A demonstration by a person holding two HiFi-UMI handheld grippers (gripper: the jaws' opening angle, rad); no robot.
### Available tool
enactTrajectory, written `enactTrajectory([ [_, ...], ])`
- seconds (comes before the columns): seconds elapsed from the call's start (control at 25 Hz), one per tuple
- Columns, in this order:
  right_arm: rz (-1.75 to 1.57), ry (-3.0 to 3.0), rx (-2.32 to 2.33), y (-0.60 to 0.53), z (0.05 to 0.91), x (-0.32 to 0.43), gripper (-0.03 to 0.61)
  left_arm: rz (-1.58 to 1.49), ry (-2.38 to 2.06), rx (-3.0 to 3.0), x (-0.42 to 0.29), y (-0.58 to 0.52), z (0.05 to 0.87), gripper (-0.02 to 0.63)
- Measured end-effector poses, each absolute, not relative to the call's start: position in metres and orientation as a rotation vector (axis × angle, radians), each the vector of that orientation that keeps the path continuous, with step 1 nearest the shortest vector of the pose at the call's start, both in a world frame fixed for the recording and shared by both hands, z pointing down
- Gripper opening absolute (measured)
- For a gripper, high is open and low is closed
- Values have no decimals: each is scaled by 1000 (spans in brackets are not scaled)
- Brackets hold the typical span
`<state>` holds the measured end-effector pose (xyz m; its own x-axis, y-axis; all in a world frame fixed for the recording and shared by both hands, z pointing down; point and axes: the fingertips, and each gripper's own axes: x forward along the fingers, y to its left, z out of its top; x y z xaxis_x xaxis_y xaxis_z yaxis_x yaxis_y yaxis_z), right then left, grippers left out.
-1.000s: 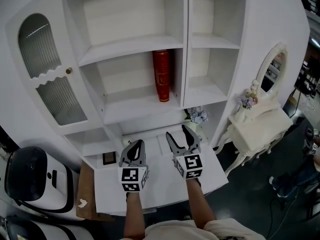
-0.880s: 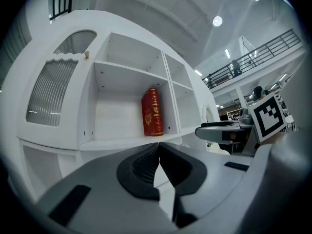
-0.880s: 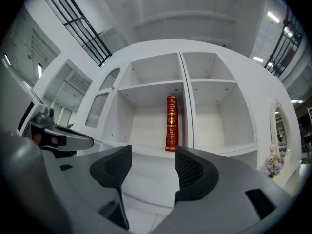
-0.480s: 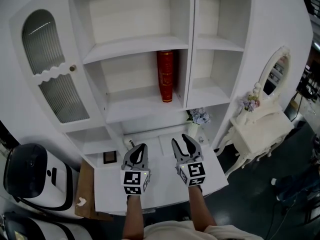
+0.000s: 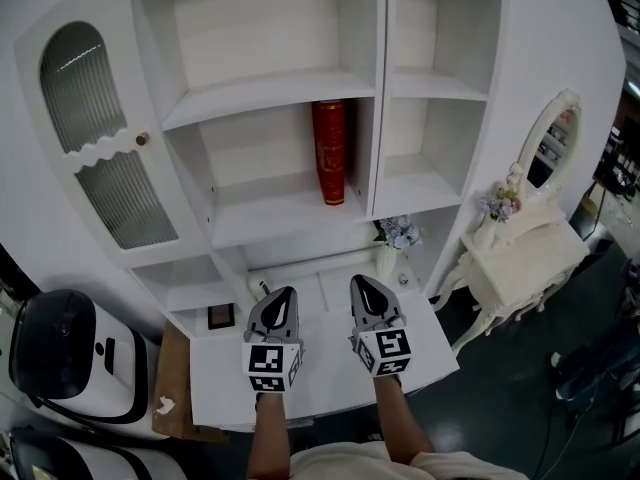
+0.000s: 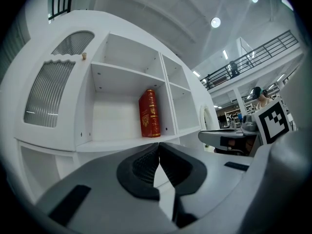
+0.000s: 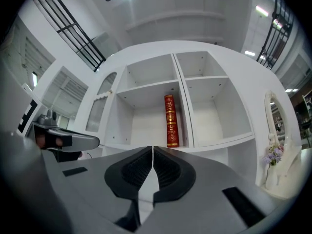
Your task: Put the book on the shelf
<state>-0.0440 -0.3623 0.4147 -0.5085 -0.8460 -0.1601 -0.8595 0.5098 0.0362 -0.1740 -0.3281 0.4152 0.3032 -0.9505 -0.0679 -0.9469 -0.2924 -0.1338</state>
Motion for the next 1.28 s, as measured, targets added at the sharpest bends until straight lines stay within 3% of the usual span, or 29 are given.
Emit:
enactTrajectory([
  [1.28,135,2669,-1430,-364,422,-60,25,-25,1818,-2416,-195,-335,425,17],
])
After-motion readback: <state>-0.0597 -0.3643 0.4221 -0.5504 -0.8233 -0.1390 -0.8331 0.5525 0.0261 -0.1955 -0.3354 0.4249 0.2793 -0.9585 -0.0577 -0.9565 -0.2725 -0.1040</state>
